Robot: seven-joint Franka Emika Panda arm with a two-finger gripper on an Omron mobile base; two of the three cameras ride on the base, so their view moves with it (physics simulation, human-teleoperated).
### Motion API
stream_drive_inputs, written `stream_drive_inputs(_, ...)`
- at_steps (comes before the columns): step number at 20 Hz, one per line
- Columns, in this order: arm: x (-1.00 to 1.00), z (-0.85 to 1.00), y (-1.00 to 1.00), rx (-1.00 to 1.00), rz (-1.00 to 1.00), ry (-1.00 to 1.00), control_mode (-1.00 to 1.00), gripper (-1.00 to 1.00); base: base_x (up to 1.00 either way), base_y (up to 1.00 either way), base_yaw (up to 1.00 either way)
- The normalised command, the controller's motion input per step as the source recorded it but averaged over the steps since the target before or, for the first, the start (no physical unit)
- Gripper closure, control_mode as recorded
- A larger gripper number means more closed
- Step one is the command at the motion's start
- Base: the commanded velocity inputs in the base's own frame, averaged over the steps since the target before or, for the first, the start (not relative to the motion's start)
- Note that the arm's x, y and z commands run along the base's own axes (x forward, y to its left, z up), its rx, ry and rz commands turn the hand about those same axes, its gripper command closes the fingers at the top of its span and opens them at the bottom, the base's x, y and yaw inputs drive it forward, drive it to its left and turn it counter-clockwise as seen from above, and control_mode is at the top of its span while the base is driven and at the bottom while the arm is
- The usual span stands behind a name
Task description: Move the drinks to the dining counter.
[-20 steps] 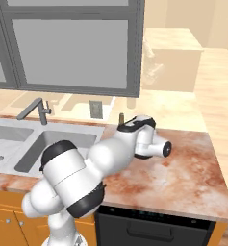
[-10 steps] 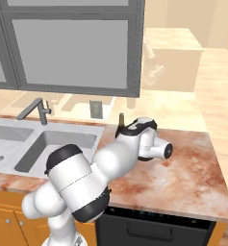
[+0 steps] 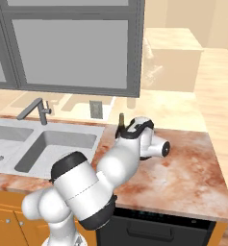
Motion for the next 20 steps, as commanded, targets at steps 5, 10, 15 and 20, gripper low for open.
stream_drive_inputs(5, 0.12, 0.02, 0.3, 0.0, 0.0, 0.0, -1.0, -1.0, 0.0, 0.0, 0.0)
stream_drive_inputs(10, 0.06, 0.05, 0.05, 0.0, 0.0, 0.0, -1.0, -1.0, 0.0, 0.0, 0.0)
stream_drive_inputs(15, 0.11, 0.05, 0.0, 0.0, 0.0, 0.0, -1.0, -1.0, 0.0, 0.0, 0.0)
stream_drive_inputs(20, 0.13, 0.02, 0.0, 0.0, 0.0, 0.0, -1.0, -1.0, 0.0, 0.0, 0.0)
